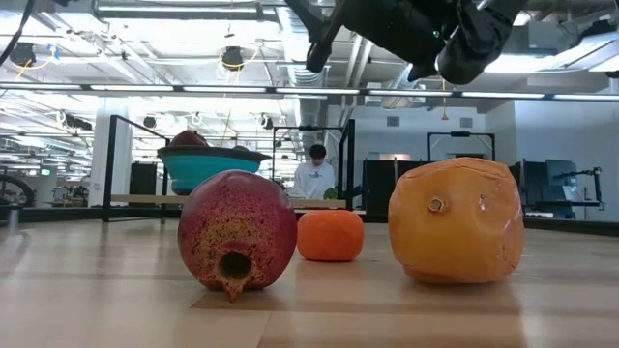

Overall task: Pick & Place Fruit
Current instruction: Put the apple in the blue strainer bowl on the shelf

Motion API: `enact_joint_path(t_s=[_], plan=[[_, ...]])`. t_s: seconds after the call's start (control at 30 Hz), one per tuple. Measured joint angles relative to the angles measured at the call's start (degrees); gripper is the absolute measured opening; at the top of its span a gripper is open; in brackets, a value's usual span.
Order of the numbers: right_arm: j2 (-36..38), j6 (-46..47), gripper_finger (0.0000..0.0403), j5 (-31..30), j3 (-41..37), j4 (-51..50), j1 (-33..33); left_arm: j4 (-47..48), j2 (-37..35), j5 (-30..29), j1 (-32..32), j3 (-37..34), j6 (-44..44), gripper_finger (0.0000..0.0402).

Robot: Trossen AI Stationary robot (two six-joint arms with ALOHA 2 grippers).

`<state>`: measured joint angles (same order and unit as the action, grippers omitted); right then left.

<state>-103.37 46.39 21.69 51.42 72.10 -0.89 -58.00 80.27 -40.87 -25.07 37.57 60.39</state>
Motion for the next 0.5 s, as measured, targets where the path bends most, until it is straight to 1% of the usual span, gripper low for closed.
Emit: enact_joint_path(t_s=[0.13, 0.27, 0.3, 0.37, 0.43, 0.5], plan=[[0.0, -3.8, 0.0256, 2.6, 0.2, -1.9, -0.5, 0.1, 0.1, -2.5, -1.6, 0.0, -4.9, 0.0227], [0.0, -5.2, 0.0281, 7.5, 0.2, -5.4, -2.1, 1.4, -0.2, -8.0, -3.6, 0.0, -9.0, 0.0226], [0.0, -5.6, 0.0285, 9.3, 0.1, -7.2, -2.8, 1.7, -0.7, -9.8, -4.1, 0.0, -10.2, 0.0224], [-0.4, -6.6, 0.0293, 10.8, -0.1, -11.5, -3.6, 2.7, -2.1, -12.2, -4.7, 0.3, -13.0, 0.0224], [-0.3, -9.3, 0.0297, 10.5, -0.1, -15.8, -4.1, 5.7, -3.6, -15.7, -5.3, 0.2, -15.5, 0.0225], [-0.2, -12.4, 0.0298, 8.7, 0.0, -20.5, -4.2, 7.5, -6.5, -20.7, -5.4, 0.1, -18.1, 0.0227]])
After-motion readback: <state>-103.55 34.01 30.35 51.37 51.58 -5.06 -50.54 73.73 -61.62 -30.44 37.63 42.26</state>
